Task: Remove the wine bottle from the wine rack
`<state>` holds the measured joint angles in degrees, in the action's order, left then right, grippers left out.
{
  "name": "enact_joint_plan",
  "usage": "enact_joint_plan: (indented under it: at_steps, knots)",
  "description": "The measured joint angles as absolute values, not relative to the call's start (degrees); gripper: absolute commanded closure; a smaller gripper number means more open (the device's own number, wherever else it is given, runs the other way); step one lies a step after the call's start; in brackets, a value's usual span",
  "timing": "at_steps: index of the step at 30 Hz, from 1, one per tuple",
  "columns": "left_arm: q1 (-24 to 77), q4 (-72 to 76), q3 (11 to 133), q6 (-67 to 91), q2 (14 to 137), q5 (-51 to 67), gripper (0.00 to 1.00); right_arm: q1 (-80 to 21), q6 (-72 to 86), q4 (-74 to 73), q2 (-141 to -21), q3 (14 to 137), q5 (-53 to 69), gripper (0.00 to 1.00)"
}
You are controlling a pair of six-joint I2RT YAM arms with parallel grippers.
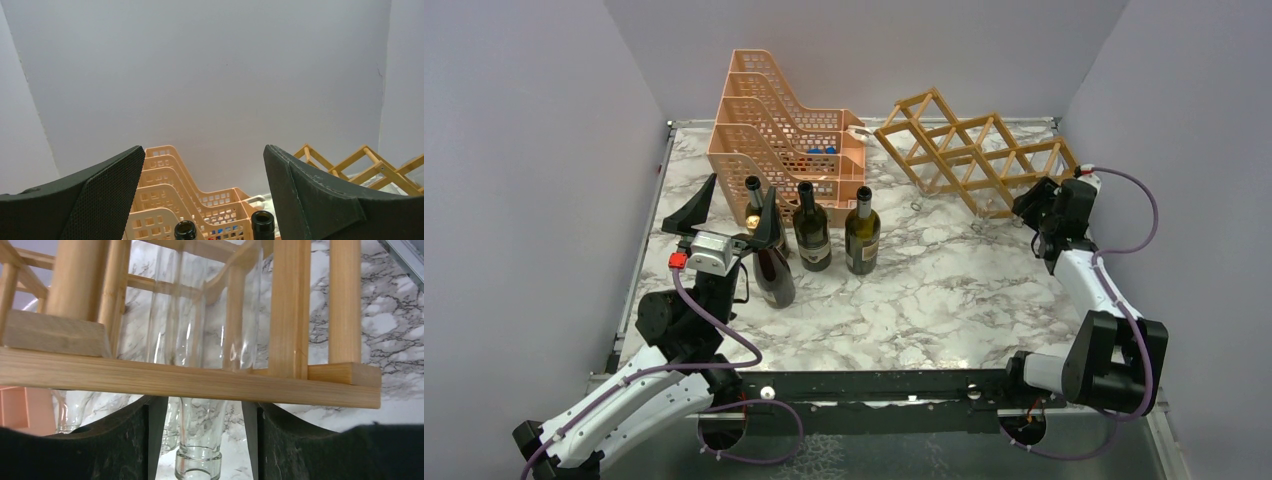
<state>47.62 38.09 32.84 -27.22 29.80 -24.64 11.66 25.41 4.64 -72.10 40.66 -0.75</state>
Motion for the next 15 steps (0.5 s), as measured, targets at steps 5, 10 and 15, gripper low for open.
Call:
enact_joint_plan:
  at_steps: [5,10,15]
  knots:
    - [47.6,38.1,32.8,-27.2,29.8,-24.6,0.05,11.7,25.4,4.6,-72.0,41.1,1.3,0.42]
    - [47.6,38.1,32.8,-27.2,29.7,-24.6,0.05,11.7,25.5,4.3,-72.2,41.1,2.0,0.42]
    - [47.6,38.1,32.8,-27.2,29.7,-24.6,0.05,11.7,25.8,3.6,-73.9,41.1,2.4,0.42]
